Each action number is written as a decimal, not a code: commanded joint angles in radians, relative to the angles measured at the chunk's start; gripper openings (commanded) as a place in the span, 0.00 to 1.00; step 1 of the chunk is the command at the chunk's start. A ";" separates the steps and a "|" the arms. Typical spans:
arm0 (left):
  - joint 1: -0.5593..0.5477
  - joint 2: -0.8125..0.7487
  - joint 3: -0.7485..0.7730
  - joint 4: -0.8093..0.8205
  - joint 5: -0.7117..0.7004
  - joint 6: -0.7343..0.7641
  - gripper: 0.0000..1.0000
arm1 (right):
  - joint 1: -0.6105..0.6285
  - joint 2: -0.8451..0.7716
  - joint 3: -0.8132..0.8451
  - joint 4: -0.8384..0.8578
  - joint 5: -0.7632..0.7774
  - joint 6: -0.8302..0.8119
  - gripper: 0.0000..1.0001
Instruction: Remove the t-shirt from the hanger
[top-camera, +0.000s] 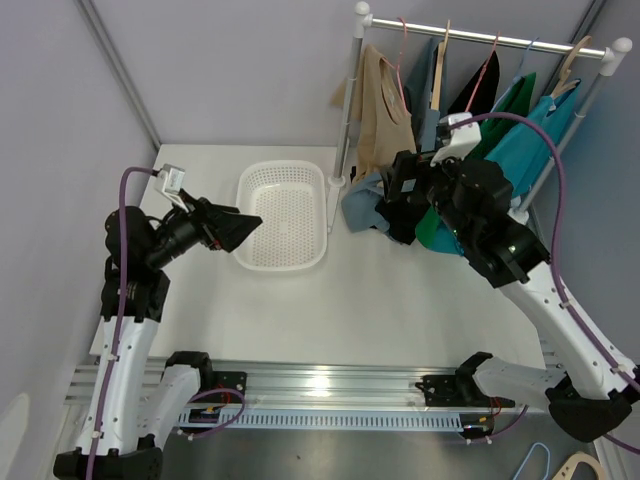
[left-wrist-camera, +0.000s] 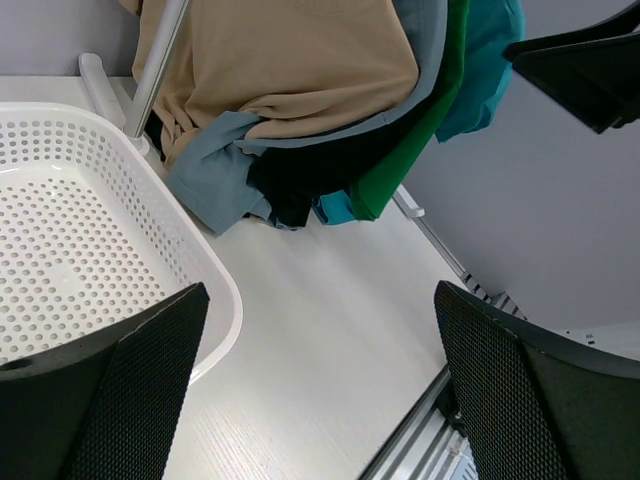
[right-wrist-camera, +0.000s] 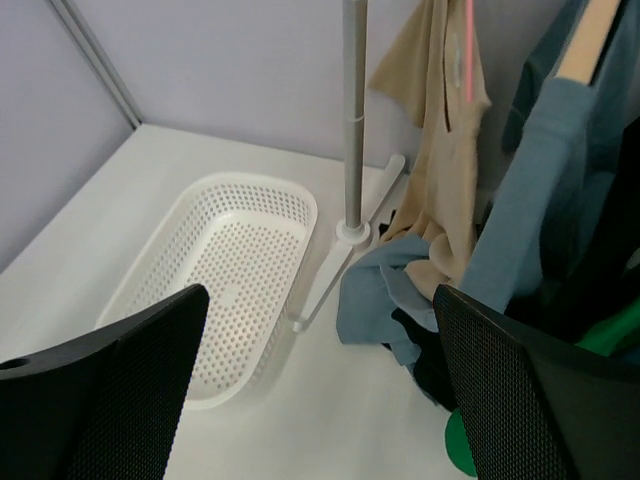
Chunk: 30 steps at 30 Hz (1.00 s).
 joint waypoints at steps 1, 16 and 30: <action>0.015 -0.016 0.015 0.018 0.008 0.030 1.00 | -0.001 0.020 0.014 0.000 -0.068 -0.038 0.99; 0.015 -0.037 0.053 -0.035 -0.139 0.050 0.99 | -0.270 0.428 0.392 -0.014 -0.283 0.017 0.89; 0.015 -0.016 0.134 -0.120 -0.267 0.096 0.99 | -0.316 0.738 0.782 -0.075 -0.312 -0.027 0.81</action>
